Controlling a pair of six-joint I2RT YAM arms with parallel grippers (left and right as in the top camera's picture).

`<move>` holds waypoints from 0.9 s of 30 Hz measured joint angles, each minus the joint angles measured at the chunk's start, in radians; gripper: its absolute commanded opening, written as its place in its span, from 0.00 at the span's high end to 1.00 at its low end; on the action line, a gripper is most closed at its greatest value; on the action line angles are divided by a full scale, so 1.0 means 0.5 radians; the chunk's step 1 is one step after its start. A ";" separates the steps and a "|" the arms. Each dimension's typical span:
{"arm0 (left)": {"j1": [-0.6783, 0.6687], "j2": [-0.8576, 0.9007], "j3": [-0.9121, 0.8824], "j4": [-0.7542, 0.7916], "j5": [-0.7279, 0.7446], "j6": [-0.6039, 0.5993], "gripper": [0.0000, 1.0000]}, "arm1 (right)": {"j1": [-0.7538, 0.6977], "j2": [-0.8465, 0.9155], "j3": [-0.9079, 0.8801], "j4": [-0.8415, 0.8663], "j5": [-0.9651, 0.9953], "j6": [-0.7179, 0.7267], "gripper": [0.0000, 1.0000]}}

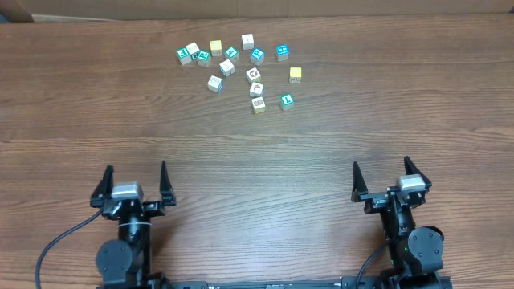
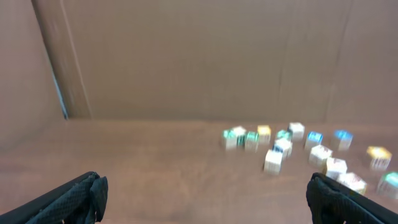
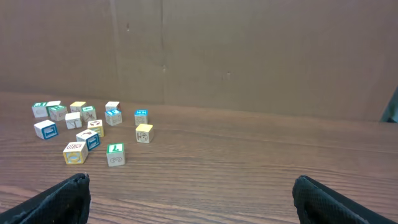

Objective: Form a horizontal line
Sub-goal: 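Raise the left arm and swing it forward toward the block pile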

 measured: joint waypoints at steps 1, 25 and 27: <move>0.000 0.000 0.053 0.002 0.008 -0.002 0.00 | 0.001 0.001 0.000 0.001 0.000 0.000 0.00; 0.000 0.494 1.221 -0.671 0.252 -0.114 0.00 | 0.000 0.001 0.000 0.001 0.000 0.000 0.00; 0.000 0.626 1.376 -0.785 0.300 -0.114 0.00 | 0.000 0.001 0.000 -0.002 0.000 0.000 0.00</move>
